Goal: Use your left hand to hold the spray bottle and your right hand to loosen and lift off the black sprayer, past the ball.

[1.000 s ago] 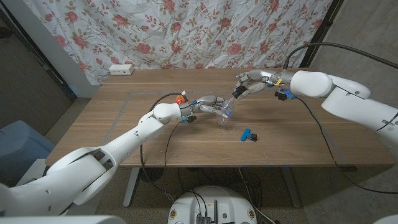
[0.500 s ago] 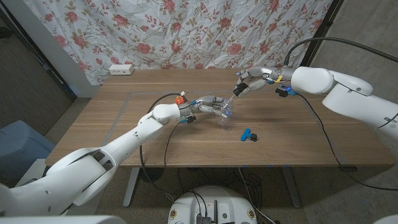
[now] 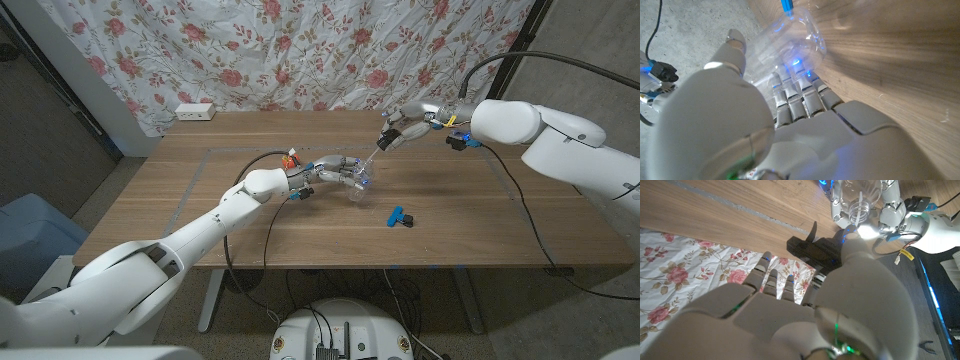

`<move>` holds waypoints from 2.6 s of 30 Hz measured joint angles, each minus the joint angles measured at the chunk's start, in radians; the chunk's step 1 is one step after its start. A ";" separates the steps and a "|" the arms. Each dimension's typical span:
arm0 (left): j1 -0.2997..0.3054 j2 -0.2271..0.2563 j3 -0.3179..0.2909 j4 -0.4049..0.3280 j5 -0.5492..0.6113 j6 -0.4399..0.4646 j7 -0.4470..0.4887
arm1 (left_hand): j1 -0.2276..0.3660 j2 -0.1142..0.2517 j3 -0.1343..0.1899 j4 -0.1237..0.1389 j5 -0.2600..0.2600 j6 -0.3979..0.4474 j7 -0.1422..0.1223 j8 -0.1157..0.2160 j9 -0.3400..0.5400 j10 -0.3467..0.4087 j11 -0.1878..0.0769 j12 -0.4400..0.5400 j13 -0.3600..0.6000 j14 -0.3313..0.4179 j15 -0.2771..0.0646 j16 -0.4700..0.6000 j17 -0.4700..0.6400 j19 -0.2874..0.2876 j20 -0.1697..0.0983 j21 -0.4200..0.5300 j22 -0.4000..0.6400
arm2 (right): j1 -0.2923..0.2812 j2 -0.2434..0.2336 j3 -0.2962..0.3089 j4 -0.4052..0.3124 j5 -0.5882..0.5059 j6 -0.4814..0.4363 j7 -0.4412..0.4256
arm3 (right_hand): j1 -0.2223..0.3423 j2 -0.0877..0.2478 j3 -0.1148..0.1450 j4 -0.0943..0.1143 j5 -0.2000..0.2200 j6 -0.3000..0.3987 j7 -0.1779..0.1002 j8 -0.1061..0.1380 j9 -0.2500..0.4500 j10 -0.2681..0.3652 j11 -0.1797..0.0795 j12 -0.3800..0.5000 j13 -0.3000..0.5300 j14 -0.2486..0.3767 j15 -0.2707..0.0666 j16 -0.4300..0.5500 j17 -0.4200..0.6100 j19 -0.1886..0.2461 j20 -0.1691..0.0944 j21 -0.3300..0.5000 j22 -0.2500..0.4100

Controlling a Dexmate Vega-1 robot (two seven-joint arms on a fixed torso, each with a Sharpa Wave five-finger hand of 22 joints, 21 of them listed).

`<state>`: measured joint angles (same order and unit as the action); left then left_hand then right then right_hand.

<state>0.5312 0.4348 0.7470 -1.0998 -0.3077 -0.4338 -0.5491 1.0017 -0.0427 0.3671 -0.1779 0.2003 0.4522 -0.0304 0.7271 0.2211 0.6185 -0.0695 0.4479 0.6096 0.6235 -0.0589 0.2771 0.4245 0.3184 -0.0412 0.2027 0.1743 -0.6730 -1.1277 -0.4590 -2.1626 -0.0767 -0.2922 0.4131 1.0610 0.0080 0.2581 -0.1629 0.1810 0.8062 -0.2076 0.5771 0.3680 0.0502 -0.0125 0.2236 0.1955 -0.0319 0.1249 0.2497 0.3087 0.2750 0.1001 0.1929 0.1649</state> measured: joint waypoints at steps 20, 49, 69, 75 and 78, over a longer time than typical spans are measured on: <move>0.005 0.003 -0.002 0.001 0.004 0.002 0.009 | 0.000 0.000 0.000 0.000 0.000 -0.004 -0.004 0.000 -0.005 0.000 0.000 0.001 0.006 0.000 0.000 -0.004 -0.002 0.000 0.000 0.000 0.000 | 0.031 -0.025 0.018 -0.027 -0.002 -0.016 0.044 | 0.005 0.005 0.000 0.000 0.000 0.000 0.000 0.006 0.000 0.011 0.000 0.000 0.000 0.000 0.000 0.000 0.000 0.000 0.000 0.000 0.000; 0.012 0.014 -0.002 -0.011 0.011 0.003 0.018 | 0.000 0.000 0.000 0.000 0.004 -0.009 -0.009 0.000 -0.005 -0.004 -0.004 -0.003 0.012 0.000 0.000 -0.007 -0.003 0.000 0.000 0.000 0.000 | 0.059 -0.060 0.054 -0.043 0.019 -0.014 0.083 | 0.005 0.005 0.005 0.004 -0.004 0.000 0.000 0.006 0.000 0.027 -0.009 0.000 0.000 0.000 0.000 0.000 0.000 0.000 0.000 0.000 0.000; 0.039 0.045 -0.016 -0.055 0.022 0.016 0.059 | 0.000 0.000 0.000 0.000 0.003 -0.009 -0.009 0.000 -0.005 -0.008 -0.008 -0.002 0.014 0.000 0.000 -0.011 0.000 0.000 0.000 0.000 0.000 | 0.075 -0.094 0.089 -0.059 0.053 -0.038 0.105 | 0.005 0.005 0.004 0.004 -0.004 0.000 0.000 0.006 0.000 0.036 -0.011 0.000 0.000 0.000 0.000 0.000 0.000 -0.008 0.007 -0.005 0.000; 0.049 0.058 -0.024 -0.070 0.025 0.016 0.072 | 0.000 0.000 0.000 0.000 0.003 -0.015 -0.015 0.000 -0.005 -0.013 -0.013 -0.002 0.014 0.000 0.000 -0.011 0.000 0.000 0.000 0.000 0.000 | 0.079 -0.098 0.096 -0.059 0.062 -0.047 0.103 | 0.005 0.005 0.004 0.004 -0.004 0.000 0.000 0.006 0.000 0.036 -0.011 0.000 0.000 0.000 0.000 0.000 0.000 -0.011 0.011 -0.005 0.000; 0.055 0.063 -0.028 -0.077 0.028 0.016 0.083 | 0.000 0.000 0.000 0.000 0.002 -0.015 -0.015 0.000 -0.005 -0.015 -0.015 -0.002 0.014 0.000 0.000 -0.011 0.005 0.000 0.000 0.000 0.000 | 0.079 -0.100 0.102 -0.058 0.066 -0.049 0.094 | 0.005 0.005 0.004 0.004 -0.004 0.000 0.000 0.006 0.000 0.036 -0.011 0.000 0.000 0.000 0.000 0.000 0.000 -0.011 0.011 -0.005 0.000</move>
<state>0.5859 0.4977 0.7194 -1.1772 -0.2800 -0.4174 -0.4658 1.0017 -0.0426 0.3671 -0.1778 0.2027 0.4375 -0.0451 0.7272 0.2165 0.6036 -0.0844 0.4454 0.6235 0.6235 -0.0589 0.2662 0.4293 0.3184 -0.0412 0.2027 0.1743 -0.5944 -1.2282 -0.3567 -2.2208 -0.0107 -0.3412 0.5072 1.0662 0.0132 0.2624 -0.1587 0.1768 0.8062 -0.2076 0.5829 0.3680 0.0859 -0.0233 0.2236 0.1957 -0.0320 0.1250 0.2497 0.3085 0.2639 0.1110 0.1881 0.1649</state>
